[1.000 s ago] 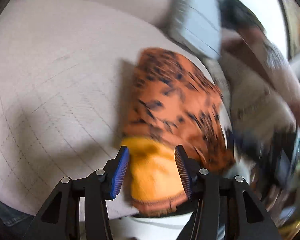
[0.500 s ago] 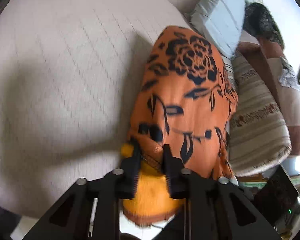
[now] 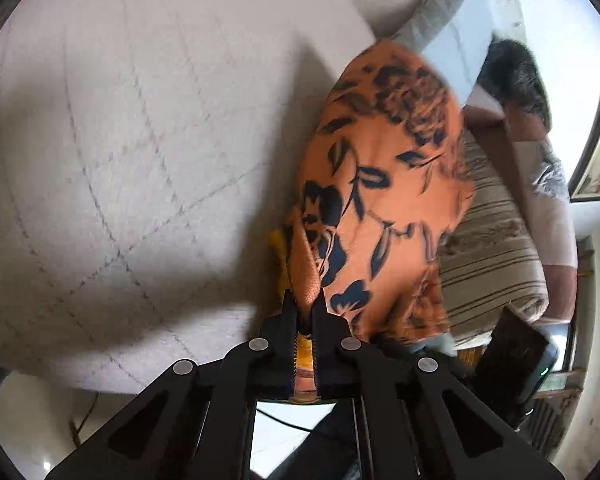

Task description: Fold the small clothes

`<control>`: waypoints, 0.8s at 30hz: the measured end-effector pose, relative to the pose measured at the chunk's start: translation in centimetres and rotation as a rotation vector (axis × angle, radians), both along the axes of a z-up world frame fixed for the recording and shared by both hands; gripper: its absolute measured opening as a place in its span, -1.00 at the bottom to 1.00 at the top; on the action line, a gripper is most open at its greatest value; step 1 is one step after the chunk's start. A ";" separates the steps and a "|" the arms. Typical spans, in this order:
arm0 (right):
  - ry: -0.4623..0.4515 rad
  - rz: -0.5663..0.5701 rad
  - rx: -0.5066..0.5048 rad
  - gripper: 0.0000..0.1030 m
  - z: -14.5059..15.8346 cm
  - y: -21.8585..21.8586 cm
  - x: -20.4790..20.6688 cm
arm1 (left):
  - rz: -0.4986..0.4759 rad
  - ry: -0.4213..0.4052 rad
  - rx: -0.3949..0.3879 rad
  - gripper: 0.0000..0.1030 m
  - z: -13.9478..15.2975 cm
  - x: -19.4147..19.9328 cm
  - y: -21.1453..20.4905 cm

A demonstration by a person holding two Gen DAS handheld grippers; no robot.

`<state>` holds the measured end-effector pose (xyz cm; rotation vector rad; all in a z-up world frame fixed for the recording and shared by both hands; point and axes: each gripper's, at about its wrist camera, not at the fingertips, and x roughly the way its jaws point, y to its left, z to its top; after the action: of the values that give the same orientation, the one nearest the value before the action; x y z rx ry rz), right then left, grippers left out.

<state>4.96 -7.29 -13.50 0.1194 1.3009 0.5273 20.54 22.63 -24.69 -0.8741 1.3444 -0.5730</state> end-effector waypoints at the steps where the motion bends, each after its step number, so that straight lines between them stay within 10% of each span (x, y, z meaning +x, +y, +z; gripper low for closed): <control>1: 0.014 -0.019 0.001 -0.99 -0.4 -0.1 0.3 | 0.003 -0.004 -0.015 -0.92 -0.1 0.0 -0.1; 4: -0.041 -0.092 0.138 -0.62 1.8 -2.2 0.4 | 0.006 -0.060 -0.016 -0.91 1.0 -0.2 0.1; 7: -0.110 -0.185 0.213 0.35 4.1 -4.9 1.8 | 0.004 -0.027 -0.024 -0.90 0.2 -0.5 0.3; 12: -0.148 -0.442 0.151 0.30 3.5 -11.5 8.7 | 0.025 -0.021 -0.048 -0.91 -0.6 -0.6 0.7; 16: -0.079 -0.538 0.172 -0.88 -0.5 -14.6 12.6 | 0.028 -0.091 -0.035 -0.95 0.5 -1.4 1.3; 20: -0.153 -0.551 0.142 -0.87 0.9 -14.8 11.3 | 0.039 -0.246 -0.008 -0.95 4.6 -2.8 1.7; 24: -0.080 -0.608 0.107 -0.87 -1.2 -14.9 11.9 | -0.057 -0.084 0.085 -0.93 -0.4 -2.2 -0.4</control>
<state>16.88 -22.15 -14.70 0.5572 1.0865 0.0776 18.33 22.23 -25.09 -0.7362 1.3112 -0.5864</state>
